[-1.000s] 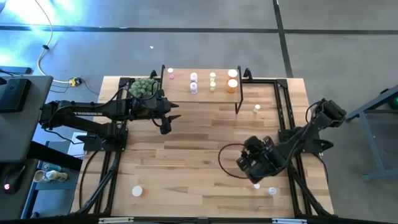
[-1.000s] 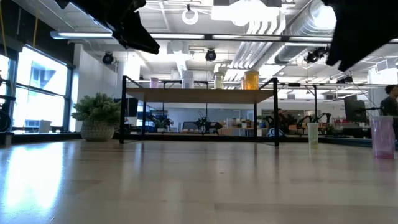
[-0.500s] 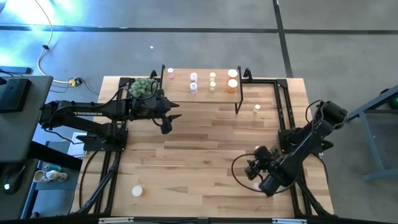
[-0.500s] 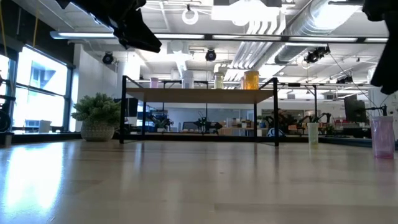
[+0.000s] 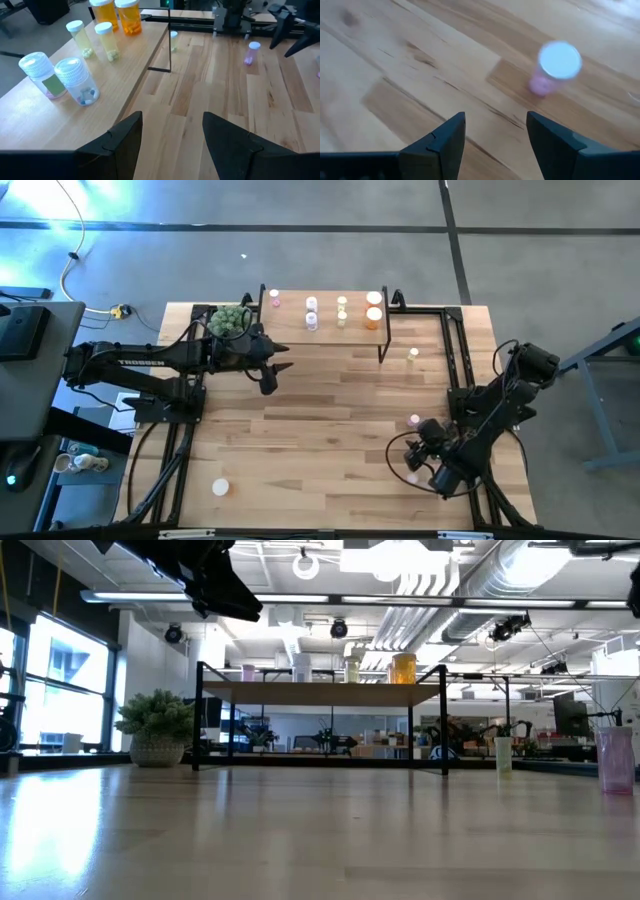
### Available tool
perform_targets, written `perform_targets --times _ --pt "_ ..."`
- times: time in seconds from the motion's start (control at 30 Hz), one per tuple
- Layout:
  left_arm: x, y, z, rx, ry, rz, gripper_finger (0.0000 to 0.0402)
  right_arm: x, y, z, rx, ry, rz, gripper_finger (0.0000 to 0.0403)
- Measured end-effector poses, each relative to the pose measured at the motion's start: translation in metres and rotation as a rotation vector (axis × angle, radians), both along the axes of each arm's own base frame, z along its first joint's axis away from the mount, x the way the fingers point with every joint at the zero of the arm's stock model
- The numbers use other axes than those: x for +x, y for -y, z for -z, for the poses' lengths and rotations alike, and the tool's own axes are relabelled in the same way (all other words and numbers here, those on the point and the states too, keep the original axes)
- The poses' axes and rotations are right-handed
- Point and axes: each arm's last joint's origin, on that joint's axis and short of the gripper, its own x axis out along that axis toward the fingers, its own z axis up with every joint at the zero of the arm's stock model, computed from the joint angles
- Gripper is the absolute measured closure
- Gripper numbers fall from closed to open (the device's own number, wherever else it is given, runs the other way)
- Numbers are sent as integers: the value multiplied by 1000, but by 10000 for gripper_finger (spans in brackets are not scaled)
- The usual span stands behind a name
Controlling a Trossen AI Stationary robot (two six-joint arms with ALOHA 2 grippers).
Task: Pick and place medicine bottles onto shelf by color
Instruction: Put the top pink bottle on the shelf aligned with the other pink pill bottle
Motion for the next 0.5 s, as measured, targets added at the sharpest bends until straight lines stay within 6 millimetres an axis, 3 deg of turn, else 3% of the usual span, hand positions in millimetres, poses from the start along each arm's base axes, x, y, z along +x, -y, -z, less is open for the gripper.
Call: perform_targets --times 0.3,0.5 --pt "0 0 0 0 -1 0 202 -20 14 26 -57 -68 -42 201" --pt "0 0 0 0 -1 0 202 -25 25 38 -102 -17 -40 201"
